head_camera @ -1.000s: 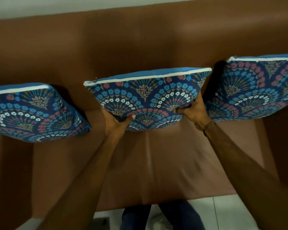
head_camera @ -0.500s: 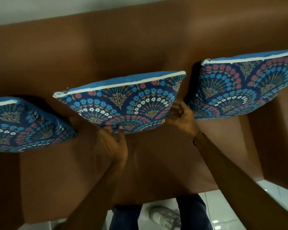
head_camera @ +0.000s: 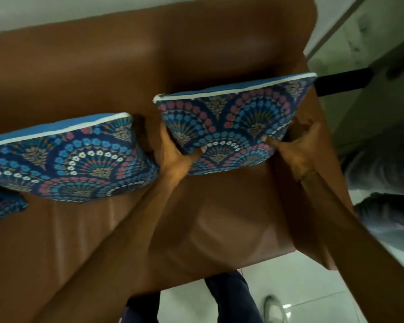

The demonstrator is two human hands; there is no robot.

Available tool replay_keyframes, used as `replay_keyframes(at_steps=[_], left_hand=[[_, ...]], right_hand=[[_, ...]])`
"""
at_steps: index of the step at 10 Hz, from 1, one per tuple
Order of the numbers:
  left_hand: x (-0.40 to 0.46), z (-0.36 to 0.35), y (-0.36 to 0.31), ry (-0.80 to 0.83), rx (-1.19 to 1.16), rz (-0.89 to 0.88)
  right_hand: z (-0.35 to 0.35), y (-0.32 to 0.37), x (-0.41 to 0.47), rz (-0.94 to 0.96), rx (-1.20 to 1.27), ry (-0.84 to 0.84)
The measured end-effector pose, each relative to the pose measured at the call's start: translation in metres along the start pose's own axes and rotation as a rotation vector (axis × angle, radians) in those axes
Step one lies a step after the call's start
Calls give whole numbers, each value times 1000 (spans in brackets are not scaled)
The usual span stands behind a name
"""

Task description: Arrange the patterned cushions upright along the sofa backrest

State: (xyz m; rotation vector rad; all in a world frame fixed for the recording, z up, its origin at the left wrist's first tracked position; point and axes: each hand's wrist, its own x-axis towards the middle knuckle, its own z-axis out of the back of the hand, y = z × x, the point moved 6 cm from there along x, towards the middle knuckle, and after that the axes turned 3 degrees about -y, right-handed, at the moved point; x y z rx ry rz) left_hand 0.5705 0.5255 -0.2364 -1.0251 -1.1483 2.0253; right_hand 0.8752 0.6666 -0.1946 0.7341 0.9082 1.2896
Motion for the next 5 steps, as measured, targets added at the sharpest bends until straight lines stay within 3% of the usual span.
replay_keyframes(at_steps=[1, 2, 5], left_hand=[[14, -16, 2, -5, 9, 22], [14, -17, 3, -39, 30, 2], [-4, -19, -6, -100, 45, -52]], right_hand=[[-17, -28, 45, -235, -9, 340], [-26, -39, 51, -319, -15, 414], [-22, -33, 13, -215, 158, 82]])
